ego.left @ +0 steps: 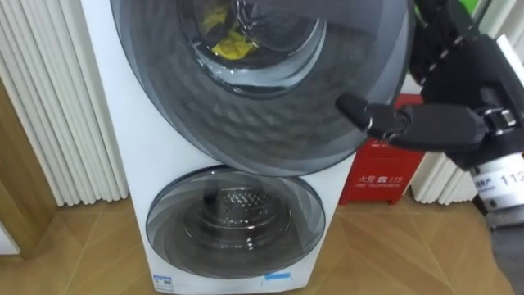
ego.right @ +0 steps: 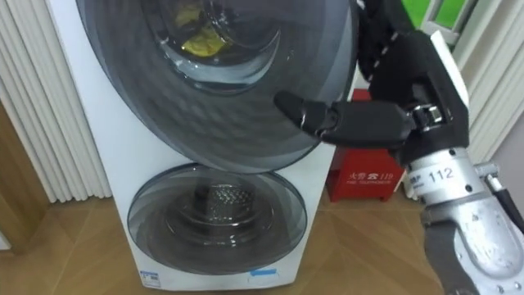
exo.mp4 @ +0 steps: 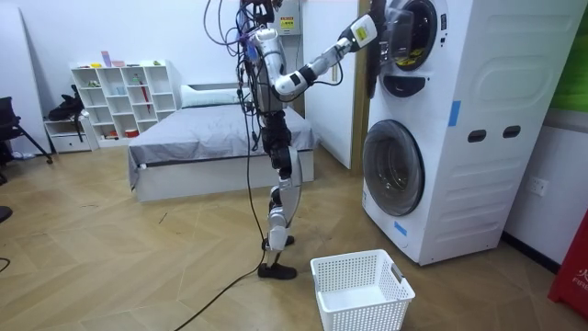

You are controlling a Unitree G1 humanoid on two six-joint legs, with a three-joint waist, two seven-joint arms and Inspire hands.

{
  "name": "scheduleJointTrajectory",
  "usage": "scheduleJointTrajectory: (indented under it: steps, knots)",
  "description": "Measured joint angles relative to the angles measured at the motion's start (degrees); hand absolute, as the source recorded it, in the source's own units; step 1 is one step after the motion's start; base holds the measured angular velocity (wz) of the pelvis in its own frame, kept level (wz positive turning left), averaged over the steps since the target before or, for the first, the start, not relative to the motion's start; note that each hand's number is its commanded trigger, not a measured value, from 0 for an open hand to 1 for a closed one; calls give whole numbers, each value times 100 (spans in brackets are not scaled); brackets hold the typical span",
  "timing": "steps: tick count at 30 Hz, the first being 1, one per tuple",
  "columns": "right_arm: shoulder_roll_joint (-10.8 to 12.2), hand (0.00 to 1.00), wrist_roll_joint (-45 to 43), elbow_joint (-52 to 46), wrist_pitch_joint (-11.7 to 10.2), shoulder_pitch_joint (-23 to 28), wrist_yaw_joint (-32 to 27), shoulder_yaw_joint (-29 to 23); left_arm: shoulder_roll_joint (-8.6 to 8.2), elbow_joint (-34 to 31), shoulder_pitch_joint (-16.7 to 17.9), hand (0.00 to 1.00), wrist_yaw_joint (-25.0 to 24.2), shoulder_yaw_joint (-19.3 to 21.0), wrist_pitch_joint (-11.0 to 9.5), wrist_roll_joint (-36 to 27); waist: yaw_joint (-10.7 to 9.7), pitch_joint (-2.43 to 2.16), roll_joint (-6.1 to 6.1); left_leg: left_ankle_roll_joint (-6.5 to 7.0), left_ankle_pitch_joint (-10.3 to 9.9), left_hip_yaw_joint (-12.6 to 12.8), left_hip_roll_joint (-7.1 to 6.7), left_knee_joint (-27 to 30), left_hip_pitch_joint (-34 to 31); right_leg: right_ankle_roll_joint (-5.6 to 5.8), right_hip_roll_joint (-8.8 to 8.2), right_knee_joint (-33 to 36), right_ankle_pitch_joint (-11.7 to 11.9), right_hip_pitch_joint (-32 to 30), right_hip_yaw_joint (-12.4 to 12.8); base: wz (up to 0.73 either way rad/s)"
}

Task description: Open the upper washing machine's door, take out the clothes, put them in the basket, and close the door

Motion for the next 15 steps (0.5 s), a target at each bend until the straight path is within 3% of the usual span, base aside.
scheduleJointTrajectory:
  steps: [7,15]
  knots:
    - [39,0,16,-222,0,4,323,-46,-3,164,1,0,-100,26,-220,8,-100,32,-14,-8,-1,22,14,-14,-1,0,14,-6,0,-3,-8,-1]
    - [40,0,58,-533,0,-3,638,-174,-4,242,-71,0,-154,57,-235,49,-88,22,-31,-16,2,33,13,-48,-14,0,17,-3,0,-49,2,-1]
